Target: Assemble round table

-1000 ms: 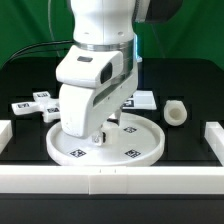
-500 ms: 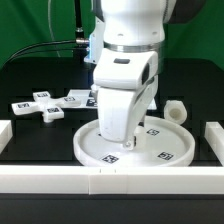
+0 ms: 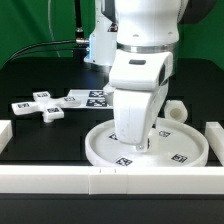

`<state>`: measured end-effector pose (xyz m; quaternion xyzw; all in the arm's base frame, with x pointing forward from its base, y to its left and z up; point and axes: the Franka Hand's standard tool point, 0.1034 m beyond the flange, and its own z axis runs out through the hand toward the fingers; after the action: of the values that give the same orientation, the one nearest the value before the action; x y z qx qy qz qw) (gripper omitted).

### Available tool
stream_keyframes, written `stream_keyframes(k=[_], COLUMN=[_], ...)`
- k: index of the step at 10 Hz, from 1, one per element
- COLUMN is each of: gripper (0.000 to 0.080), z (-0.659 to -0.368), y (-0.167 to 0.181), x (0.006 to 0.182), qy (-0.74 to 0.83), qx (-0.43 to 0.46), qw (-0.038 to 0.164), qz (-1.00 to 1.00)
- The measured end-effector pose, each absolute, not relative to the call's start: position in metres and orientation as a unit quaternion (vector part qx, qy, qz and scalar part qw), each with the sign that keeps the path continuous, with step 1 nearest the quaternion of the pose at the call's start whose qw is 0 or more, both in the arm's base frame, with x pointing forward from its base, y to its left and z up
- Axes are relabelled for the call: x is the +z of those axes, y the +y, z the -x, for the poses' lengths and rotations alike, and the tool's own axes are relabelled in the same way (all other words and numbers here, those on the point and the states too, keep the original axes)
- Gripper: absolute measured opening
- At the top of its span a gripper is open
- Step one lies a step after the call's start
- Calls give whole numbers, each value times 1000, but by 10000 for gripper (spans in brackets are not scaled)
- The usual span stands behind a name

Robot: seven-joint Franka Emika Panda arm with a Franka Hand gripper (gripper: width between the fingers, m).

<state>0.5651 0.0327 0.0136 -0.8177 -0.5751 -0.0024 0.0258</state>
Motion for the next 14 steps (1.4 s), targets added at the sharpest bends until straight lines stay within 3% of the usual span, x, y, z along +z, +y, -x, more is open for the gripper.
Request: stream_keyframes(k=[5,6,7,9,11,14], gripper=[409,487,613,642,648,649], z=[-565,-565,-565,-565,-551,-527], y=[39,39,39,38,36,31], x=[14,13,13,14,27,62], qy=[-568,-568,-568,-568,-564,-506], qx=[-2,-2,-2,-2,0,-1], qw=[26,26,26,26,23,11], qz=[822,823,823,823,825,863])
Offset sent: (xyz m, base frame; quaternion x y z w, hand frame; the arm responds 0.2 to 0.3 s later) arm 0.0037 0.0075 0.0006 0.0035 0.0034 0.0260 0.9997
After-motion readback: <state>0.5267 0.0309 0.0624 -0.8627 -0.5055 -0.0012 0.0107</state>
